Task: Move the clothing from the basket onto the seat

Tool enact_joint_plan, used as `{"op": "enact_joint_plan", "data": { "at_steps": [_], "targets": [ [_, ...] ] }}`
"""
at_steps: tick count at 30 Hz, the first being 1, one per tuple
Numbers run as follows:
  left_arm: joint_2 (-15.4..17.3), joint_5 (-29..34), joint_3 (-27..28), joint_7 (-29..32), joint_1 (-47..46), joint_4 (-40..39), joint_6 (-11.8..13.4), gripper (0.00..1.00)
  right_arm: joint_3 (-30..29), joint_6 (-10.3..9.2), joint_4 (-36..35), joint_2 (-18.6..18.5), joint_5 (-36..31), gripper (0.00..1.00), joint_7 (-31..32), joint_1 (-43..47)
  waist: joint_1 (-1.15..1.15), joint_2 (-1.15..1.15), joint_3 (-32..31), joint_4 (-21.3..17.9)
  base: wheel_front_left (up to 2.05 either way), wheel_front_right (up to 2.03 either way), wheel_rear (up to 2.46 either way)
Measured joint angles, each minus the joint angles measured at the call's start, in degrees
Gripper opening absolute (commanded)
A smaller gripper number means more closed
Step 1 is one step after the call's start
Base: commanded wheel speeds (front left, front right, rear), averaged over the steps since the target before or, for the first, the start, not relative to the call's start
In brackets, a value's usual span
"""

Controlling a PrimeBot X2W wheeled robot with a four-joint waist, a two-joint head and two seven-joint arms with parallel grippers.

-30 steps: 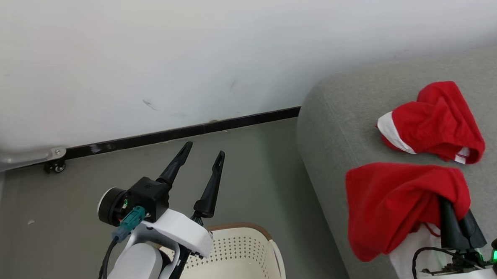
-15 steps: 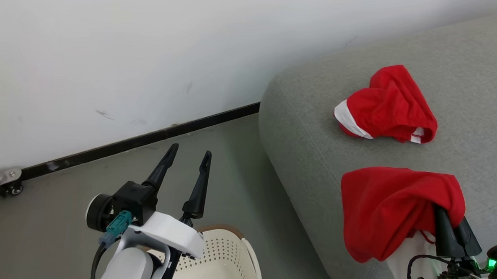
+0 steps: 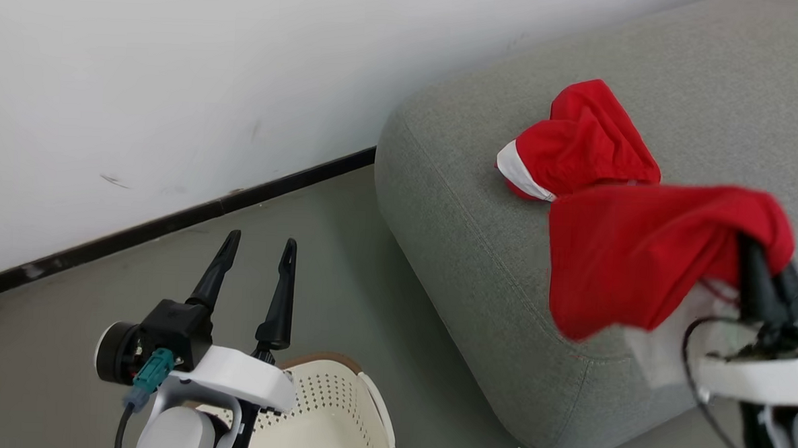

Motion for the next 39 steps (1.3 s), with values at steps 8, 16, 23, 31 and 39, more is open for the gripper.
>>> {"op": "enact_joint_plan", "data": {
  "at_steps": [8, 16, 23, 31, 39],
  "targets": [
    [1.37, 0.62, 0.54, -0.02, 1.21, -1.42, 0.74, 1.00, -1.33, 0.00, 4.42, -6.89, -0.12, 0.00, 2.37, -11.98, 0.00, 0.00, 2.09, 0.33, 0.00, 0.00, 0.00],
    [3.23, 1.92, 1.45, -0.41, 1.69, -3.69, 1.98, 1.00, -3.15, 0.00, 10.93, -10.89, 1.37, 0.00, 5.70, -25.34, 0.00, 0.00, 4.88, 1.79, 0.00, 0.00, 0.00],
    [5.01, 3.02, 1.97, -0.41, 1.74, -5.88, 2.47, 1.00, -2.49, 0.00, 19.98, -14.89, 0.93, 0.00, 9.28, -32.08, 0.00, 0.00, 7.68, 3.69, 0.00, 0.00, 0.00],
    [7.03, 4.58, 2.11, 0.64, 1.71, -9.01, 2.48, 1.00, -4.93, 0.01, 27.16, -16.46, 0.30, 0.00, 10.70, -39.12, 0.00, 0.00, 10.94, 6.26, 0.00, 0.00, 0.00],
    [8.26, 4.99, 2.14, 2.11, 1.69, -11.99, 2.48, 1.00, -9.85, 0.00, 33.04, -17.66, -1.30, 0.00, 11.27, -44.80, 0.00, 0.00, 14.38, 8.83, 0.00, 0.00, 0.00]
  ]
}}
